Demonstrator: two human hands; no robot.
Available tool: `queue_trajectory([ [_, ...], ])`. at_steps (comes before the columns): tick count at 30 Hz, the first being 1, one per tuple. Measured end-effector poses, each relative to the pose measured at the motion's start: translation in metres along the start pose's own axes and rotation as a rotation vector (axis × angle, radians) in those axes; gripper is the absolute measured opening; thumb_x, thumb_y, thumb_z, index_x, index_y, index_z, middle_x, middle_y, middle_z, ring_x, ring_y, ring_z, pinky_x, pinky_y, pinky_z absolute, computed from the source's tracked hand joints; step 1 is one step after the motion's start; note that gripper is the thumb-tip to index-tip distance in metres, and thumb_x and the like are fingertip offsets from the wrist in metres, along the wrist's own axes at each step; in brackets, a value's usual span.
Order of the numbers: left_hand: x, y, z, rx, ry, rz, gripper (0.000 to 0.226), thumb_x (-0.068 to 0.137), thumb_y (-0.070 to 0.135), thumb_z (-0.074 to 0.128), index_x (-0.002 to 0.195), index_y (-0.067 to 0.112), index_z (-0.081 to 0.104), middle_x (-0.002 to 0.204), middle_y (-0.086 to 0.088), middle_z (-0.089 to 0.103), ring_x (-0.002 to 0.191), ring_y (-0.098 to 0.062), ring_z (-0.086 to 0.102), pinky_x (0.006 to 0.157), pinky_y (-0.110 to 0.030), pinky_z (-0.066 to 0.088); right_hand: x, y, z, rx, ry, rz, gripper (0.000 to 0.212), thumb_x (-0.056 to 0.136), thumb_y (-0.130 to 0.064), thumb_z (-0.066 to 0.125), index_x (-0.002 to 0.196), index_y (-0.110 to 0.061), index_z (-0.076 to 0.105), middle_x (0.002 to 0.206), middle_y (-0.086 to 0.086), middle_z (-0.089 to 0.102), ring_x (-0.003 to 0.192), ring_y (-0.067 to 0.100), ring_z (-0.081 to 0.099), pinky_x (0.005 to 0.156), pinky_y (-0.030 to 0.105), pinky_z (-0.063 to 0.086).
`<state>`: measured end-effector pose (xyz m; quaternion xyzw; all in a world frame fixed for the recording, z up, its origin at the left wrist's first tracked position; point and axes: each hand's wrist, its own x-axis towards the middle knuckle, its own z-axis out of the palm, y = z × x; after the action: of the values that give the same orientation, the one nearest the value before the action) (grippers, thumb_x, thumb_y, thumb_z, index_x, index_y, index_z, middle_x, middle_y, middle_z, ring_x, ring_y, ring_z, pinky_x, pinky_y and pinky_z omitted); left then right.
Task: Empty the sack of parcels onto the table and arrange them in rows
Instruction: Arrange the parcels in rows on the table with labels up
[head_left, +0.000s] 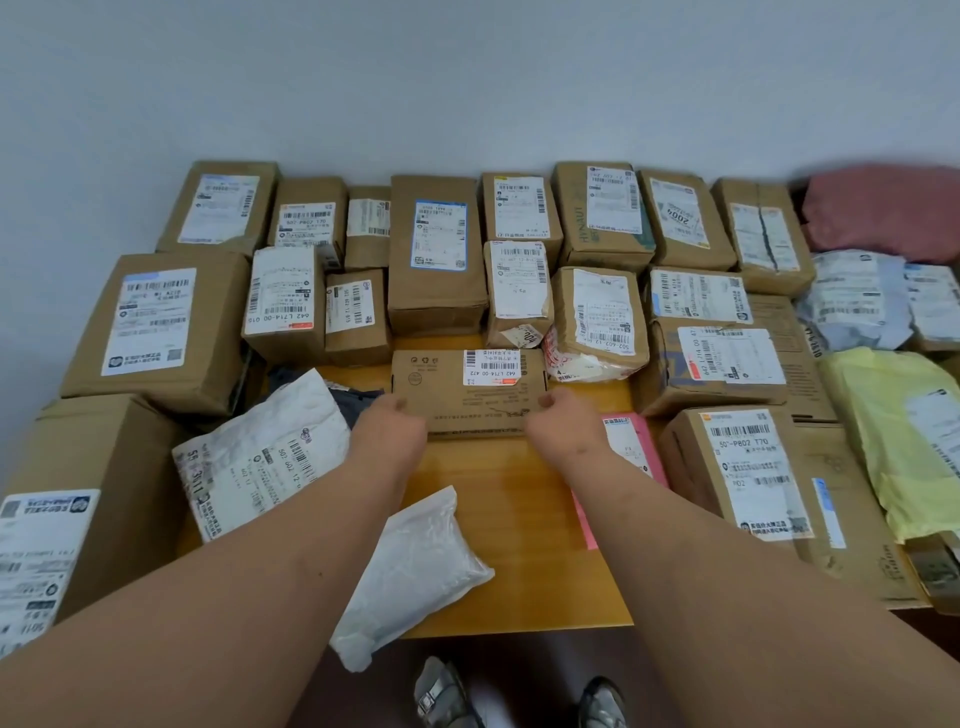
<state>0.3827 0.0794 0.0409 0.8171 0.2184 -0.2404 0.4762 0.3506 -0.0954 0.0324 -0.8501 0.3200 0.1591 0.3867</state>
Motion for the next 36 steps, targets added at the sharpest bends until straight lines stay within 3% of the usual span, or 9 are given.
queue_trajectory([
  [3, -0.002, -0.002, -0.013, 0.069, 0.178, 0.146, 0.033, 0.099, 0.010, 0.053, 0.128, 0.025, 0.057, 0.130, -0.002, 0.059, 0.093, -0.015, 0.057, 0.062, -0.019, 0.046, -0.007, -0.013, 0.003, -0.015, 0.022, -0.066, 0.032, 0.089, -0.016, 0.053, 0.120, -0.013, 0.059, 0.128, 0.008, 0.050, 0.099, 0.025, 0.055, 0.085, 0.036, 0.051],
  [7, -0.001, -0.012, -0.046, 0.238, 0.417, 0.239, 0.043, 0.093, 0.023, 0.063, 0.136, 0.022, 0.057, 0.133, -0.007, 0.058, 0.119, -0.027, 0.055, 0.092, -0.041, 0.053, -0.019, -0.041, 0.020, -0.108, -0.098, -0.204, 0.024, 0.091, -0.013, 0.053, 0.113, -0.016, 0.062, 0.108, 0.002, 0.059, 0.102, 0.025, 0.057, 0.089, 0.035, 0.052],
  [10, -0.005, -0.025, -0.076, 0.347, 0.495, 0.101, 0.053, 0.091, 0.034, 0.064, 0.142, 0.028, 0.049, 0.142, -0.009, 0.050, 0.127, -0.033, 0.047, 0.102, -0.052, 0.045, -0.032, -0.065, 0.041, -0.171, -0.205, -0.279, 0.030, 0.093, -0.016, 0.055, 0.122, -0.011, 0.063, 0.120, 0.007, 0.062, 0.112, 0.027, 0.056, 0.093, 0.035, 0.049],
  [14, -0.005, -0.057, -0.102, 0.333, 0.415, -0.107, 0.069, 0.091, 0.040, 0.063, 0.151, 0.033, 0.028, 0.156, -0.011, 0.026, 0.139, -0.039, 0.029, 0.113, -0.056, 0.030, -0.047, -0.090, 0.070, -0.239, -0.405, -0.312, 0.013, 0.095, -0.019, 0.054, 0.098, -0.011, 0.064, 0.100, 0.007, 0.061, 0.093, 0.023, 0.057, 0.077, 0.033, 0.048],
  [19, 0.000, -0.084, -0.115, -0.058, 0.308, -0.291, 0.085, 0.089, 0.034, 0.066, 0.154, 0.038, 0.012, 0.158, -0.005, 0.007, 0.134, -0.041, 0.031, 0.107, -0.057, 0.038, -0.056, -0.101, 0.103, -0.204, -0.550, -0.251, 0.038, 0.091, -0.029, 0.067, 0.124, -0.013, 0.055, 0.123, 0.006, 0.059, 0.103, 0.020, 0.054, 0.084, 0.031, 0.046],
  [25, -0.008, -0.083, -0.122, -0.247, 0.419, -0.246, 0.081, 0.092, 0.047, 0.058, 0.157, 0.026, 0.014, 0.155, -0.011, 0.027, 0.135, -0.039, 0.039, 0.107, -0.054, 0.040, -0.058, -0.107, 0.103, -0.051, -0.545, -0.148, 0.035, 0.089, -0.012, 0.067, 0.122, -0.013, 0.054, 0.119, 0.008, 0.058, 0.107, 0.023, 0.055, 0.087, 0.034, 0.049],
  [28, -0.012, -0.075, -0.130, -0.345, 0.457, -0.234, 0.066, 0.095, 0.047, 0.052, 0.149, 0.015, 0.035, 0.138, -0.012, 0.051, 0.119, -0.035, 0.053, 0.097, -0.049, 0.049, -0.055, -0.110, 0.085, 0.040, -0.527, -0.104, 0.037, 0.084, -0.008, 0.064, 0.119, -0.017, 0.056, 0.117, 0.006, 0.061, 0.108, 0.026, 0.058, 0.097, 0.043, 0.051],
  [31, -0.021, -0.060, -0.129, -0.418, 0.317, -0.159, 0.039, 0.098, 0.042, 0.054, 0.126, 0.016, 0.059, 0.110, -0.006, 0.067, 0.098, -0.027, 0.065, 0.078, -0.042, 0.057, -0.054, -0.105, 0.062, 0.124, -0.501, -0.076, 0.036, 0.073, -0.016, 0.063, 0.109, -0.017, 0.059, 0.116, 0.007, 0.065, 0.107, 0.029, 0.062, 0.098, 0.050, 0.052],
  [36, -0.033, -0.036, -0.093, -0.467, 0.075, -0.152, 0.026, 0.101, 0.033, 0.054, 0.118, 0.015, 0.064, 0.099, -0.004, 0.071, 0.092, -0.023, 0.067, 0.085, -0.040, 0.057, -0.047, -0.074, 0.017, 0.255, -0.388, 0.001, 0.033, 0.077, -0.023, 0.067, 0.108, -0.014, 0.062, 0.110, 0.007, 0.070, 0.100, 0.029, 0.068, 0.096, 0.047, 0.054],
])
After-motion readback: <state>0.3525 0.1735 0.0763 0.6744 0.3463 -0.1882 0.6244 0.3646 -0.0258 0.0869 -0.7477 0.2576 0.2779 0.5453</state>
